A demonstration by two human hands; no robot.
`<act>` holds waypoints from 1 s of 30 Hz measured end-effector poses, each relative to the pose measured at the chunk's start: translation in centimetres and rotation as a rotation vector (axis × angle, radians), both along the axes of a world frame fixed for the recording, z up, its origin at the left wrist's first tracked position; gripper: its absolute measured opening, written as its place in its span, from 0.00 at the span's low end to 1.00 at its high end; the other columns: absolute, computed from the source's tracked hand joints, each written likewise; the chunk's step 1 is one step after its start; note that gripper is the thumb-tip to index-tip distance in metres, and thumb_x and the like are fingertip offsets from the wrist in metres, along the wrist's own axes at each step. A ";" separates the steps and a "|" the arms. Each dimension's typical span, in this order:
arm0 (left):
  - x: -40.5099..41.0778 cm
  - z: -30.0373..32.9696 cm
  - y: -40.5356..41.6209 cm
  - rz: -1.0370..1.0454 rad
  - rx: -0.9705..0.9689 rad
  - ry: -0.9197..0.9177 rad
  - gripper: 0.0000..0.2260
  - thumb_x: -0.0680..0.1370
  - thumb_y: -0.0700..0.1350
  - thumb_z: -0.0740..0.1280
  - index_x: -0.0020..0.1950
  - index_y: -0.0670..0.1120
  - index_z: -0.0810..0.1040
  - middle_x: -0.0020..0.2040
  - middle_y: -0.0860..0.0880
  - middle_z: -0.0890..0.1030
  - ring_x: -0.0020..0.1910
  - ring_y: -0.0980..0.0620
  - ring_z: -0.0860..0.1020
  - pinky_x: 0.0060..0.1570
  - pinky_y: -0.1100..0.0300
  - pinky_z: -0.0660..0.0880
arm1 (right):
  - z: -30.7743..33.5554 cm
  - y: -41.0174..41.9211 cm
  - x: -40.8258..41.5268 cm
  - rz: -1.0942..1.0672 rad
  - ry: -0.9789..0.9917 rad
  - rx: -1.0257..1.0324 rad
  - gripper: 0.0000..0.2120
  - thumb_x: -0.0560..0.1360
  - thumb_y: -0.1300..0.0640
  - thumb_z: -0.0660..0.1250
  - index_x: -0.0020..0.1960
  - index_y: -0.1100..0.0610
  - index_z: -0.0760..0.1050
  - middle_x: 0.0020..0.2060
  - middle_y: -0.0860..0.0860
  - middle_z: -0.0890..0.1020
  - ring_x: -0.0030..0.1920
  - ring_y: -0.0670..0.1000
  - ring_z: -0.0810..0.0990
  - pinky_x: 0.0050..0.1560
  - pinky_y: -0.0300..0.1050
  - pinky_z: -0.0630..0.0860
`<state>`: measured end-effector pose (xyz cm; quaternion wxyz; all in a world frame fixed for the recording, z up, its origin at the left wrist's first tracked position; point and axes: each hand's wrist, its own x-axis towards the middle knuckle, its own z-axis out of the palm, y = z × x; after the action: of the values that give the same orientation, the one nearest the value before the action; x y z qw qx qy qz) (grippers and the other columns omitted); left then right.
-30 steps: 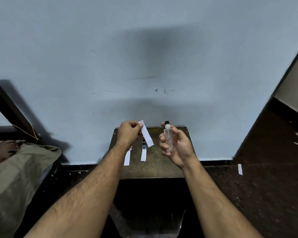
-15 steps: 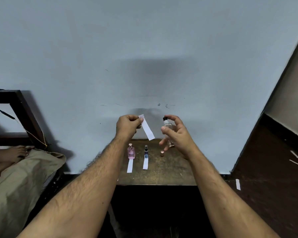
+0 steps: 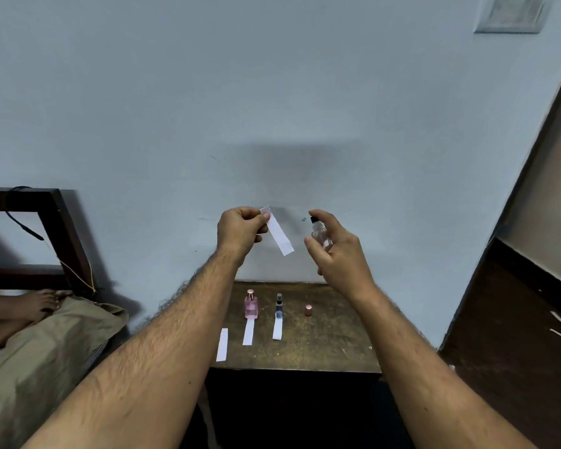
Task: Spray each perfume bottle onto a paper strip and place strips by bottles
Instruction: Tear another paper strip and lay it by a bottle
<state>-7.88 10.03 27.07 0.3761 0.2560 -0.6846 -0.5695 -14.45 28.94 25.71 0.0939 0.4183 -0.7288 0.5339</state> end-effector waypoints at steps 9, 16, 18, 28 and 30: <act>0.1 2.3 -0.2 -0.001 -0.019 0.038 0.05 0.75 0.41 0.73 0.49 0.40 0.82 0.40 0.47 0.83 0.35 0.56 0.81 0.32 0.64 0.76 | 0.9 0.1 1.2 -0.119 0.291 0.035 0.20 0.77 0.56 0.65 0.68 0.50 0.70 0.43 0.47 0.76 0.39 0.47 0.75 0.40 0.40 0.73; 0.0 3.7 0.1 -0.004 -0.043 0.053 0.03 0.76 0.41 0.72 0.48 0.42 0.82 0.42 0.47 0.84 0.37 0.54 0.82 0.34 0.62 0.77 | 1.4 -0.1 1.9 -0.135 0.345 0.042 0.20 0.77 0.56 0.66 0.68 0.53 0.70 0.44 0.48 0.77 0.41 0.48 0.76 0.40 0.40 0.71; 0.0 3.9 0.1 -0.008 -0.052 0.052 0.03 0.76 0.41 0.72 0.47 0.43 0.82 0.42 0.47 0.84 0.37 0.54 0.82 0.36 0.61 0.78 | 1.6 -0.1 1.9 -0.141 0.345 0.041 0.20 0.78 0.56 0.65 0.69 0.53 0.70 0.46 0.50 0.79 0.41 0.48 0.76 0.40 0.40 0.73; 0.0 4.0 0.3 -0.020 -0.053 0.059 0.01 0.76 0.41 0.72 0.45 0.44 0.81 0.41 0.47 0.84 0.36 0.55 0.81 0.36 0.61 0.77 | 1.9 0.2 2.0 -0.162 0.357 0.065 0.20 0.77 0.57 0.66 0.68 0.54 0.71 0.46 0.52 0.80 0.40 0.48 0.75 0.40 0.39 0.70; -0.1 3.9 0.4 -0.021 -0.052 0.056 0.02 0.76 0.41 0.72 0.45 0.44 0.81 0.41 0.48 0.84 0.36 0.55 0.81 0.36 0.61 0.78 | 1.9 0.2 2.1 -0.161 0.351 0.067 0.20 0.77 0.57 0.66 0.68 0.54 0.71 0.47 0.52 0.80 0.41 0.47 0.75 0.40 0.38 0.69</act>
<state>-7.96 10.38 30.93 0.3958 0.2231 -0.6908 -0.5625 -12.38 29.15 27.60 0.2478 0.4485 -0.7497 0.4188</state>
